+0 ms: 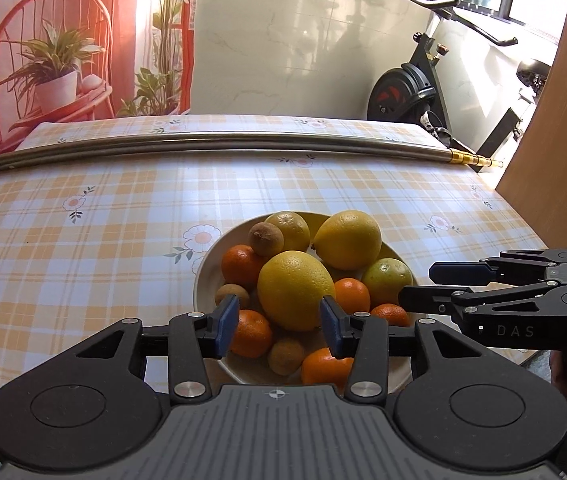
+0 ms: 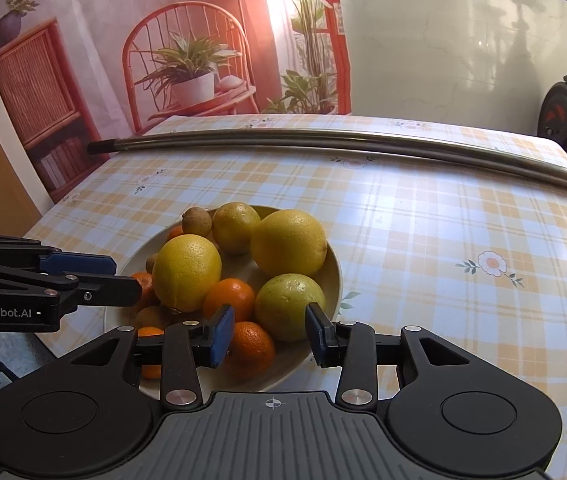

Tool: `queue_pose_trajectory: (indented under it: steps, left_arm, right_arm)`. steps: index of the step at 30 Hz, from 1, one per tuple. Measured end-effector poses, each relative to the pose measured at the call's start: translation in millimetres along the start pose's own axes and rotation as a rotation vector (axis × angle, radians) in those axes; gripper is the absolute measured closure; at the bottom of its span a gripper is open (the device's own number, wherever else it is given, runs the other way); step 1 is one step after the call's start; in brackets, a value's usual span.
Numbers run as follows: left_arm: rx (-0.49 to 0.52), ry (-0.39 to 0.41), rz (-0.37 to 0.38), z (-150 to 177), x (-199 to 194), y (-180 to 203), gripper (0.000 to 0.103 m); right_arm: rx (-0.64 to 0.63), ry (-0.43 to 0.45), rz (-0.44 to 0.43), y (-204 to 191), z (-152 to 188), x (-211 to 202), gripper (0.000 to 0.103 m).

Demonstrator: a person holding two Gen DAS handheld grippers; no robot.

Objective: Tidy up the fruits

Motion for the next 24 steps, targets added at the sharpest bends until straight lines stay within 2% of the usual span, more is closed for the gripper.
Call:
queue_pose_trajectory:
  steps: [2, 7, 10, 11, 12, 14, 15, 17, 20, 24]
  left_arm:
    - [-0.008, 0.010, -0.025, -2.1, -0.1, -2.4, 0.038]
    - [-0.060, 0.022, -0.045, -4.5, -1.8, -13.4, 0.020]
    - [-0.083, 0.035, -0.049, -6.0, -4.0, -18.5, 0.010]
    - [-0.085, 0.033, -0.048, -6.2, -3.4, -18.5, 0.006]
    - [-0.085, 0.031, -0.045, -6.0, -2.5, -17.5, 0.006]
    - [-0.079, 0.024, -0.044, -5.5, -0.2, -15.5, 0.005]
    - [-0.077, 0.020, -0.045, -5.1, 0.4, -15.1, 0.004]
    - [-0.075, 0.018, -0.044, -4.2, 0.7, -15.0, 0.002]
    - [-0.079, 0.024, -0.046, -4.0, -1.2, -15.9, 0.000]
    - [-0.079, 0.023, -0.047, -3.7, -1.1, -15.8, 0.000]
  right_arm:
    - [0.003, 0.009, 0.011, 1.1, -1.2, -1.6, 0.057]
    - [0.003, 0.018, 0.037, 2.3, -2.5, -2.5, 0.047]
    - [0.003, 0.025, 0.046, 2.3, -3.5, -3.4, 0.033]
    - [0.004, 0.029, 0.046, 2.1, -4.0, -4.0, 0.033]
    - [0.004, 0.031, 0.048, 2.7, -4.6, -4.0, 0.032]
    - [0.004, 0.030, 0.052, 3.2, -5.4, -3.8, 0.013]
    - [0.006, 0.033, 0.050, 3.3, -5.7, -4.5, 0.009]
    - [0.008, 0.033, 0.042, 3.6, -6.3, -5.0, 0.008]
    - [0.013, 0.029, 0.039, 3.6, -7.1, -4.0, 0.001]
    - [0.017, 0.025, 0.030, 3.0, -7.8, -3.5, 0.001]
Point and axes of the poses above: each gripper's, at about its wrist camera, not at the fingertips, and x roughly the way its jaws point, y to its right, z to its underside, the point moved 5 cm from there along x, roughly the way its jaws point, and after that the axes turned 1 degree about x, right-handed, at the moved point
